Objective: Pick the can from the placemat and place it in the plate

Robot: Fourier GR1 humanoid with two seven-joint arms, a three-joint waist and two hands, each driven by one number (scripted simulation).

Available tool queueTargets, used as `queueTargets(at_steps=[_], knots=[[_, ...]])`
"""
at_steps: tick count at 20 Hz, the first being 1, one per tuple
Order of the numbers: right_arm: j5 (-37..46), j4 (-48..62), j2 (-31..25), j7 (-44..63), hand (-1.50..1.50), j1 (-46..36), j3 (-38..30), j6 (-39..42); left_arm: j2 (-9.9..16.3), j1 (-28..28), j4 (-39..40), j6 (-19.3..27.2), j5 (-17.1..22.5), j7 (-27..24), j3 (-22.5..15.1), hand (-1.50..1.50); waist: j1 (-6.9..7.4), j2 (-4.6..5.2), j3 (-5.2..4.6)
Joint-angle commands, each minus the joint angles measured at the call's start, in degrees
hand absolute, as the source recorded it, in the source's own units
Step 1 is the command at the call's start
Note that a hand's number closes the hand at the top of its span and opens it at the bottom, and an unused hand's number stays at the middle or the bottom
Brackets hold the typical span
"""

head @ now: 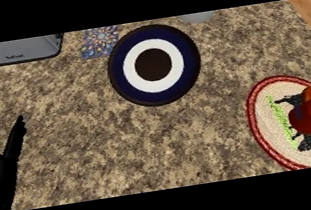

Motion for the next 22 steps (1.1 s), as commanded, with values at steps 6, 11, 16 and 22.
queueTargets(at_steps=[6,11,16,22], knots=[[12.1,-3.8,-11.6,29.2,-1.50,15.1,7.6,3.6,0.5,-1.8,1.7,-2.1,0.7,-0.9,1.9,0.00,0.95,0.65,-0.22],[15.6,-10.6,-19.8,48.7,-1.50,18.6,5.3,10.0,-0.3,-1.0,-1.5,-1.1,-0.7,1.8,0.6,0.00,1.06,0.49,-0.12],[16.2,-8.6,-26.6,62.9,-1.50,11.1,3.8,18.7,0.8,-1.5,0.0,-3.9,0.5,0.4,3.1,0.00,1.23,0.36,0.04],[11.6,-0.3,-30.5,67.3,-1.50,2.9,3.7,27.6,-0.5,0.8,0.2,-4.1,-1.0,-1.0,3.3,0.00,1.44,0.26,0.14]])
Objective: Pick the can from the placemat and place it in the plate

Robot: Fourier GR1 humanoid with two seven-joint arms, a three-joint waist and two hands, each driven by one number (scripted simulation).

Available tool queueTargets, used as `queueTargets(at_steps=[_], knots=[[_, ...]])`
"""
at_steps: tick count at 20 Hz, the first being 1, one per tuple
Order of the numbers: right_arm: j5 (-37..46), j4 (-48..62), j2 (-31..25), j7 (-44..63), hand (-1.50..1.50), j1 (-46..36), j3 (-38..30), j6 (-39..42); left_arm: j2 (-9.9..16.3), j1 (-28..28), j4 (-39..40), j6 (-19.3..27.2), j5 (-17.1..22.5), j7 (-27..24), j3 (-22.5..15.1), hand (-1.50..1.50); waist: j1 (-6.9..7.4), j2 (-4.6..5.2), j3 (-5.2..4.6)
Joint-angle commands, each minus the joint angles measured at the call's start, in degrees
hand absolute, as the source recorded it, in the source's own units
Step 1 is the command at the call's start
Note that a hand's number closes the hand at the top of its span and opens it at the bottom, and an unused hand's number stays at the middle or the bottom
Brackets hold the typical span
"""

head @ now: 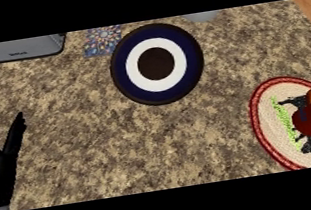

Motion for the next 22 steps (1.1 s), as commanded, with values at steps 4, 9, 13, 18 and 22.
queueTargets(at_steps=[4,9,13,18,22], knots=[[-5.0,5.1,-4.9,6.6,-1.50,-5.1,-0.4,11.7,-1.3,1.7,-3.7,0.1,-1.7,2.3,0.0,0.00,-0.33,-0.20,0.09],[-5.6,12.3,-3.9,4.2,-1.50,-10.8,-0.5,15.6,-3.9,1.2,2.3,-1.3,-3.3,-2.2,1.9,0.00,-0.45,-0.11,0.07],[-4.9,23.2,2.6,-8.5,-1.50,-12.3,0.4,15.0,-4.4,2.8,-3.5,-1.5,-5.0,1.4,1.9,0.00,-0.31,-0.12,0.13],[-6.5,20.1,2.8,-6.7,-1.50,-11.7,-2.2,21.0,-5.6,2.4,-6.5,-2.7,-6.6,5.0,4.3,0.00,-0.52,-0.21,0.11],[-5.4,20.9,4.4,-7.2,-1.50,-10.9,-3.9,23.9,-6.9,2.4,0.1,-5.6,-7.9,-1.5,8.0,0.00,-0.67,-0.19,0.08]])
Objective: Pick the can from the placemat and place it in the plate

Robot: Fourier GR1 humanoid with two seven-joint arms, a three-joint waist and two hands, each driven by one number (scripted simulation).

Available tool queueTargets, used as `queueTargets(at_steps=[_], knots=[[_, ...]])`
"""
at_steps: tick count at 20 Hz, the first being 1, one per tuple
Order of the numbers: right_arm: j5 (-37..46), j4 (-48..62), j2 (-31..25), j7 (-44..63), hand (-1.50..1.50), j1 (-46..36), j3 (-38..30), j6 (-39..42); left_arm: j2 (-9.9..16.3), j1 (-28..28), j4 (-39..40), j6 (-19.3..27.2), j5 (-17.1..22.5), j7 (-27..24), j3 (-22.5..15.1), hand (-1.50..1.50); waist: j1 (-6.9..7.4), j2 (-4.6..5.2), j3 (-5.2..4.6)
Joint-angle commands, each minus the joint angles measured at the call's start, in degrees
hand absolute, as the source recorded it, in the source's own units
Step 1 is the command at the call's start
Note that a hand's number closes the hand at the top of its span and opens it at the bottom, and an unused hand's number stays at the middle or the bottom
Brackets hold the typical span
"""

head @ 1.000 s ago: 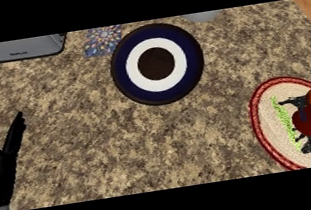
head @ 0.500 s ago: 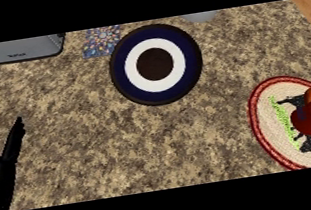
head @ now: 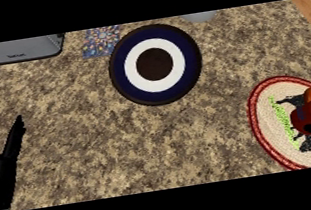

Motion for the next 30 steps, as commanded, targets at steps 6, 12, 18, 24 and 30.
queueTargets(at_steps=[6,12,18,24,30], knots=[[4.8,5.6,7.1,-5.2,-1.50,-0.8,0.1,0.1,-2.1,2.3,-3.4,-3.3,-2.8,1.1,3.8,0.00,0.01,-0.02,0.00],[5.0,10.8,6.5,-7.2,-1.50,-4.7,-2.6,3.7,-5.7,1.0,0.6,-4.2,-6.5,-2.0,4.6,0.00,0.01,-0.01,-0.01],[5.3,16.6,7.6,-18.3,1.50,-5.0,-5.2,1.6,-7.1,3.6,-2.8,-4.2,-8.0,-0.8,4.9,0.00,0.06,-0.01,0.00],[12.4,20.8,-0.9,-25.4,1.50,-18.2,5.7,12.2,-5.8,-3.5,-2.0,-7.7,-6.6,0.6,3.6,0.00,6.75,1.86,0.28],[18.0,22.5,-9.8,-37.8,1.50,-26.2,14.9,24.4,-6.0,-6.1,-2.9,-9.2,-7.0,-0.4,1.4,0.00,13.47,4.00,0.46]])
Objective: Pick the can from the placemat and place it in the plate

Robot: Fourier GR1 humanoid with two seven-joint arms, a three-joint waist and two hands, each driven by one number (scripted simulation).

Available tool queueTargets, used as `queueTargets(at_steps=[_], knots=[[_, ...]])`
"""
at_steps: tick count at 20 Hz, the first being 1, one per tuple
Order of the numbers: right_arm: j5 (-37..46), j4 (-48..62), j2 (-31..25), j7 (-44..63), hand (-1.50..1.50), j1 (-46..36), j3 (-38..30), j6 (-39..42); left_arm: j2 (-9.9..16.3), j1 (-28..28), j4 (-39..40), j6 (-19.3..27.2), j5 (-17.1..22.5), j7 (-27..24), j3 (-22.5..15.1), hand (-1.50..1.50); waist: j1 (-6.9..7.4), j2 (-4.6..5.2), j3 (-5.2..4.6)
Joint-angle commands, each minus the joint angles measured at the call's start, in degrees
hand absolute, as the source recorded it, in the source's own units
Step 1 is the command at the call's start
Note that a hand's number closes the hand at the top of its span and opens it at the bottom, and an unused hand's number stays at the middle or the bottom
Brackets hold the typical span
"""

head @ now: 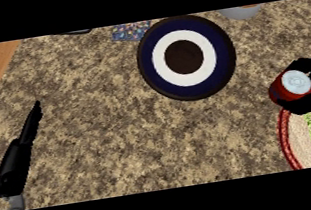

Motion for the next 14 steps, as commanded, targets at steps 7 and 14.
queueTargets(at_steps=[7,14], knots=[[4.9,13.1,-9.2,-23.7,1.50,-15.9,2.8,5.3,-1.0,-3.5,0.5,-0.3,-0.9,1.3,-1.8,0.00,0.65,0.77,0.54],[3.0,22.3,-7.5,-40.0,1.50,-24.7,-2.5,-2.4,-1.4,-3.8,1.6,0.3,-1.2,2.1,-1.5,0.00,-1.58,0.09,0.47]])
